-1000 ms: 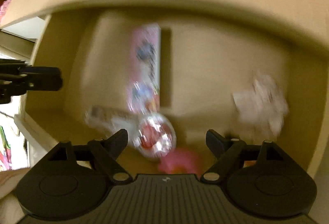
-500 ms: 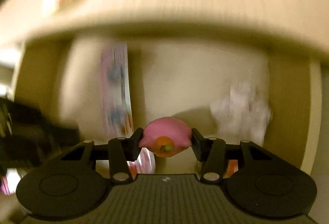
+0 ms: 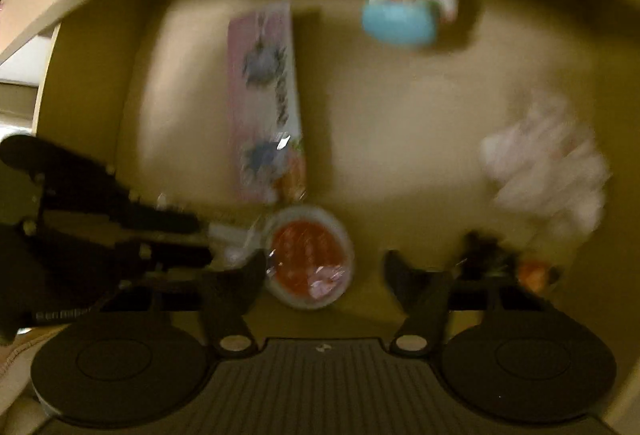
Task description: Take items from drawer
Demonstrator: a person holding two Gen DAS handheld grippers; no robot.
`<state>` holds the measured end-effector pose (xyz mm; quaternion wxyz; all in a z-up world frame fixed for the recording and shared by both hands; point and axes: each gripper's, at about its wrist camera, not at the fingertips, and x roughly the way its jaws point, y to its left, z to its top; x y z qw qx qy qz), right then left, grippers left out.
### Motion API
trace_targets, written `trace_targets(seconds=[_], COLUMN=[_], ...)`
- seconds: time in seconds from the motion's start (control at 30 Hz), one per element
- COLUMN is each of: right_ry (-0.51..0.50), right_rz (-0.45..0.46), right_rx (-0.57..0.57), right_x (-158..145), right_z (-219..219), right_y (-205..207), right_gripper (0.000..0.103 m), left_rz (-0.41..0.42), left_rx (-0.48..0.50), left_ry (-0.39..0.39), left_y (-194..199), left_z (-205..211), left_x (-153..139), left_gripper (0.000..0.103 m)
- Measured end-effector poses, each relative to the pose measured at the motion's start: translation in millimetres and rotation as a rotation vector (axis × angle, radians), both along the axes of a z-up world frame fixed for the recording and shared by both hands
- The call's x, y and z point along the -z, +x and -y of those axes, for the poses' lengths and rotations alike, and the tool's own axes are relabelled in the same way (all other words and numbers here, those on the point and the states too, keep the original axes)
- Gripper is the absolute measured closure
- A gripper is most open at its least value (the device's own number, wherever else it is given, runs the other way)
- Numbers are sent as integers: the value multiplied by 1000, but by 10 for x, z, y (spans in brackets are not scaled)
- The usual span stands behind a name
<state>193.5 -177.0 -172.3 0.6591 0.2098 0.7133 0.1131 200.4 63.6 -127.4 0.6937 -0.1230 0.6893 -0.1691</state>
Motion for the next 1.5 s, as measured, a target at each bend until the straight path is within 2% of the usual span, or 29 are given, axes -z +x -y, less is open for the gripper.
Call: trace_targets(seconds=[0.17,0.27,0.37,0.47,0.57,0.6,0.7,0.77,0.83,0.9,1.07,1.17,1.3,1.4,1.5], right_ry=[23,50,45,-73,-213,-245,-289,-311,-336,-363,-355,-296,-265,-244,-204], right_rz=[-5,71,173,289,377,390,392,389,408,441,498,464,428,435,424], right_rx=[71,136,132,86,74,80,105,133,149,156,105,110,91,130,176], right_x=[23,-70,-228,-452,-637,-669,-662,-629,-593,-679,-807,-705,-633,-618,-624], right_z=[11,-10,-72,-110,-5,28,106,86,80,161,161,140,51,66,137], right_y=[49,130,163,76,-122,-222,-398,-437,-486,-571,-676,-771,-866,-928,-998], right_gripper=[63,64,64,61,42,41,41,41,41,41,41,41,42,42,42], left_rz=[19,55,103,178,292,318,347,353,353,373,381,357,341,347,344], left_rx=[-30,-96,-166,-229,-269,-281,-338,-427,-503,-537,-516,-489,-465,-472,-524], left_ry=[5,28,85,64,52,63,54,33,33,39,65,44,40,54,58], left_y=[18,56,98,78,47,48,87,106,130,131,117,65,-75,-154,-182], left_z=[-49,-179,-294,-388,-385,-332,-278,-268,-252,-217,-161,-148,-107,-96,-129], left_x=[5,-18,-45,-128,-216,-225,-241,-255,-248,-243,-279,-269,-265,-278,-270], left_gripper=[82,81,83,83,83,83,82,82,82,82,82,82,82,82,82])
